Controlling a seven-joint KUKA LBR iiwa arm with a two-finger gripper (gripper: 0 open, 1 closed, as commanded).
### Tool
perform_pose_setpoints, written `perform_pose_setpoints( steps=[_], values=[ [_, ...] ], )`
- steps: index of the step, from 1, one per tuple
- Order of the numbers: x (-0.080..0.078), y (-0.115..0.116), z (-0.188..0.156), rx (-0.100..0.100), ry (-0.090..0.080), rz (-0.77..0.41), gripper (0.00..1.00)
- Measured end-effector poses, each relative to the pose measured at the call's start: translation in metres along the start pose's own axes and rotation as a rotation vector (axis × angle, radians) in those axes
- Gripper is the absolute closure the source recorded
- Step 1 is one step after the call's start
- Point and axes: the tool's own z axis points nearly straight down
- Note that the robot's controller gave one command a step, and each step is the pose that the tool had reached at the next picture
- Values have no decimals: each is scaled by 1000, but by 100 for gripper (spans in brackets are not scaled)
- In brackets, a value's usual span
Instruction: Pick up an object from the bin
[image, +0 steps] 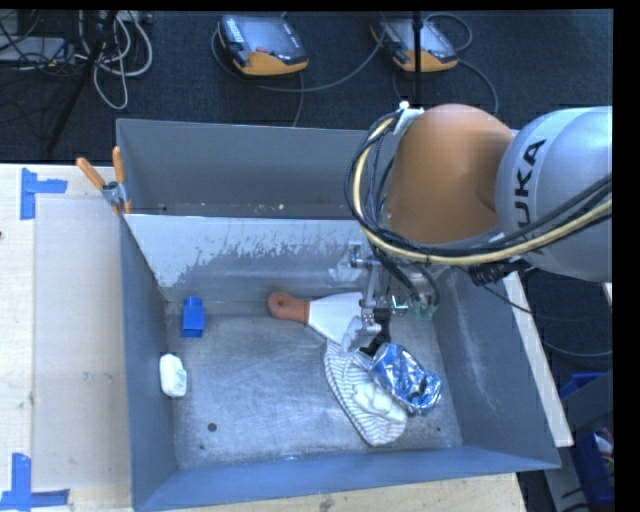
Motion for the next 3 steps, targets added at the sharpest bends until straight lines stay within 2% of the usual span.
perform_pose_setpoints(
  steps=[1, 2, 3],
  values=[
    [-1, 0, -4, -1, -8, 1, 0],
    [-2, 1, 39, -2, -15, 26, 0],
    [-6, -36, 100, -3, -9, 106, 0]
  ],
)
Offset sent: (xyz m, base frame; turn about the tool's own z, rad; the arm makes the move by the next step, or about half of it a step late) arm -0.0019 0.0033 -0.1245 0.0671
